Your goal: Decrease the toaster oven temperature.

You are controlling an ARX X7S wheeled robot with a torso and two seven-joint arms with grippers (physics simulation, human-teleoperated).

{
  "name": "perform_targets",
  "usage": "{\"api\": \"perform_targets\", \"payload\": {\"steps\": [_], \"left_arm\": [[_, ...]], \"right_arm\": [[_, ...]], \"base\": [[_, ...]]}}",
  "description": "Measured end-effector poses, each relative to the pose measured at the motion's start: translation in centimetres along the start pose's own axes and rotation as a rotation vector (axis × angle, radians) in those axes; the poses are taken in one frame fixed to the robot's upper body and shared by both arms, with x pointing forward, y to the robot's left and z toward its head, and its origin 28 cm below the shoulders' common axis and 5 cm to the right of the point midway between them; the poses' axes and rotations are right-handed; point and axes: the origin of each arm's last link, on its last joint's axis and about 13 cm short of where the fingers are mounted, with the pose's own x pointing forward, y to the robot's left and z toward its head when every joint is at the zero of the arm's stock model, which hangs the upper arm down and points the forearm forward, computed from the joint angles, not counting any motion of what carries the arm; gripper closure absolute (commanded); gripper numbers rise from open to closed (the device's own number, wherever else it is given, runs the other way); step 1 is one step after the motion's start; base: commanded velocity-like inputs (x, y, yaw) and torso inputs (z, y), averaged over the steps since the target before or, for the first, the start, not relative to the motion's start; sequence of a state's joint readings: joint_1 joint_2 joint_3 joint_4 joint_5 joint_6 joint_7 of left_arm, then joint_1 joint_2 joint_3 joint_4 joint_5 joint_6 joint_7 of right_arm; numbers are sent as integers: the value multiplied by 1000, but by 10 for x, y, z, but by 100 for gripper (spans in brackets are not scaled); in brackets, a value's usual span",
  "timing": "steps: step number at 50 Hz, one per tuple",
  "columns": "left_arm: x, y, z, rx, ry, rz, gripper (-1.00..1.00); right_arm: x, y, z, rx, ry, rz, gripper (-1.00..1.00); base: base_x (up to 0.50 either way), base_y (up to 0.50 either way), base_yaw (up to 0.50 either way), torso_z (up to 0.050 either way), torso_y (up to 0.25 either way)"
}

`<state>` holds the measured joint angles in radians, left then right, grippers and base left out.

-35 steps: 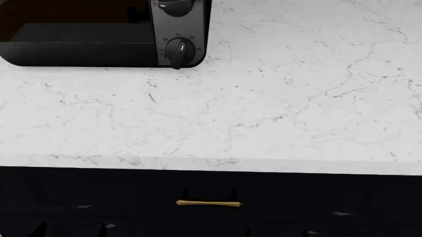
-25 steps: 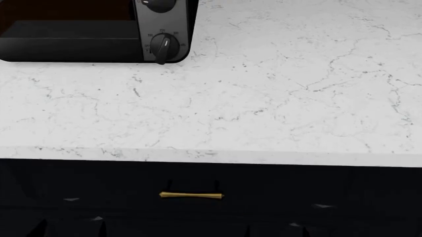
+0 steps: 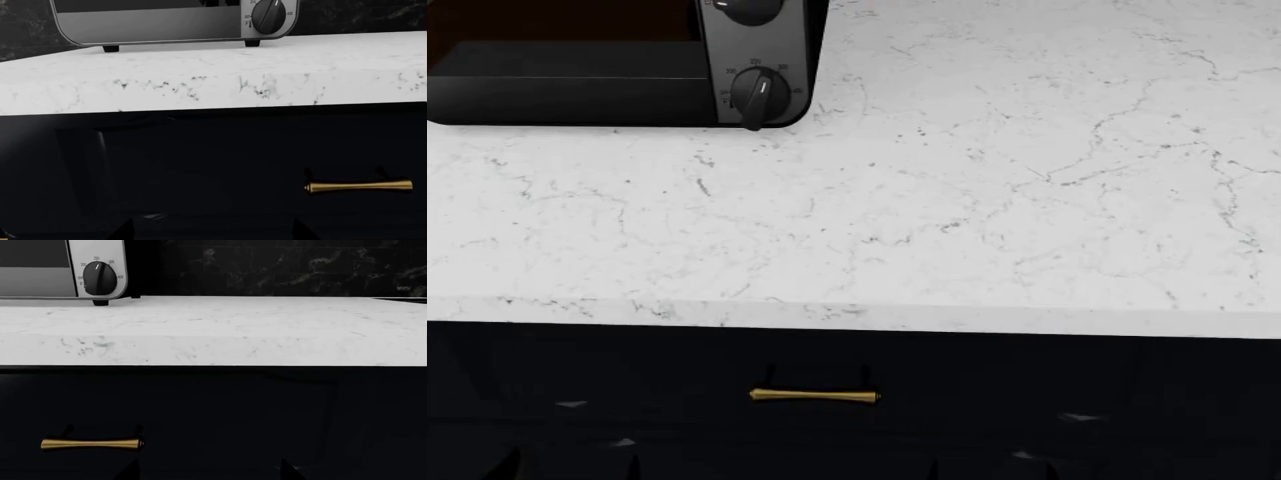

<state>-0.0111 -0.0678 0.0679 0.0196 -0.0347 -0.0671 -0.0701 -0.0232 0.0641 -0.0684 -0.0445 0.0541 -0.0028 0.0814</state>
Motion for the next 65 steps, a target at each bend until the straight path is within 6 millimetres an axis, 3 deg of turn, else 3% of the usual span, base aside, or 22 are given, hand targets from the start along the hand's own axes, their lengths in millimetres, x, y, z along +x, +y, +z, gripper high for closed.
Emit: {"api": "perform_targets", "payload": {"steps": [37, 53, 65], "left_arm": [[-3, -1, 6, 31, 1, -20, -100], [-15, 6, 44, 97, -55, -113, -100], [-45, 7, 67, 138, -82, -237, -100]], "right_arm": [[-4, 2, 4, 23, 3, 24, -100], [-2, -2, 48, -40, -76, 63, -100], [5, -4, 93, -52, -130, 107, -100]], "base": [[0, 0, 0, 0, 0], [0, 0, 0, 0, 0], [0, 0, 0, 0, 0]]}}
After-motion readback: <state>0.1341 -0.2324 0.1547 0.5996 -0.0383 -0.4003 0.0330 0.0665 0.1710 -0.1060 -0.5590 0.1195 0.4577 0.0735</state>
